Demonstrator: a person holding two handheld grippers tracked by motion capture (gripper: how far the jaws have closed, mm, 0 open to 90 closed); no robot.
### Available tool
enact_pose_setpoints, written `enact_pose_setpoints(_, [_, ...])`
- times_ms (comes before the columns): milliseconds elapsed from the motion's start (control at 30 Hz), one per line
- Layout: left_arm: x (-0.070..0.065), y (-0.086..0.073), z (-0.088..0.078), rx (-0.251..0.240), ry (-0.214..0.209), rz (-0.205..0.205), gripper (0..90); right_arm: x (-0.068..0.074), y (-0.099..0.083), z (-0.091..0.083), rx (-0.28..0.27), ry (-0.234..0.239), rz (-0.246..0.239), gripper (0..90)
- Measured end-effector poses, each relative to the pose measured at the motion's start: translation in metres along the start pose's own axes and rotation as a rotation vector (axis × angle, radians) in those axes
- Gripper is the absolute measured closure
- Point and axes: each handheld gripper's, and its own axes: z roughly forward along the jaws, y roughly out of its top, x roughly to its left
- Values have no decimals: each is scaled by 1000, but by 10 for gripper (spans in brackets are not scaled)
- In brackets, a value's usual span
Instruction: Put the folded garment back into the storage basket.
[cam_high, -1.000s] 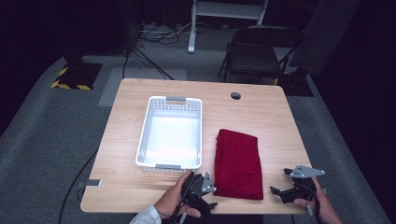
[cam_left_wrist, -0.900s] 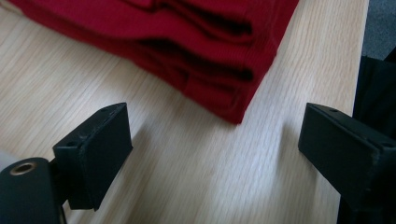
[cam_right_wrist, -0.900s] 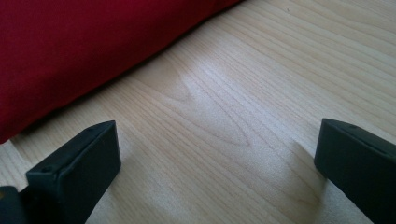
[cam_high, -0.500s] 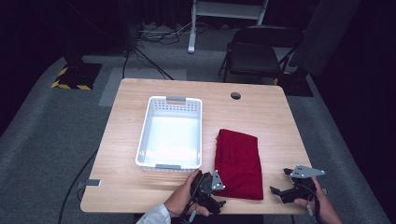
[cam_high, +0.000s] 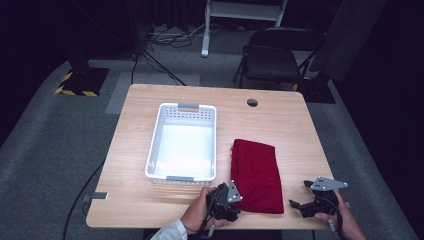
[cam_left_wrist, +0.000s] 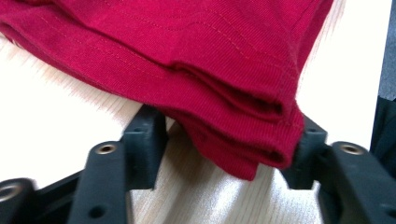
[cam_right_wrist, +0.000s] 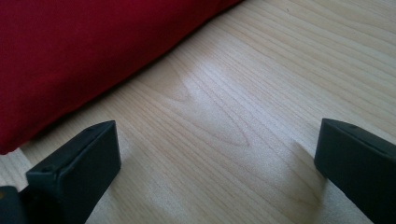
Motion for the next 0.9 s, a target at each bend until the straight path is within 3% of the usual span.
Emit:
enact_pose_setpoints(267, [1,-1,0,-18,-4,4,493,-4,2,-1,15,-27,21,12])
enact_pose_setpoints(400, [1,-2,0,-22,-8,8,498,-3,6,-2,26,-56,-18,22])
enact_pose_setpoints(600, [1,-3,0,-29,-6,11,500,-8,14,-6,8,-71,0,26])
enact_pose_setpoints(900, [2,-4,1,-39,-7,10,501,-10,25,-15,-17,-81,-15,39])
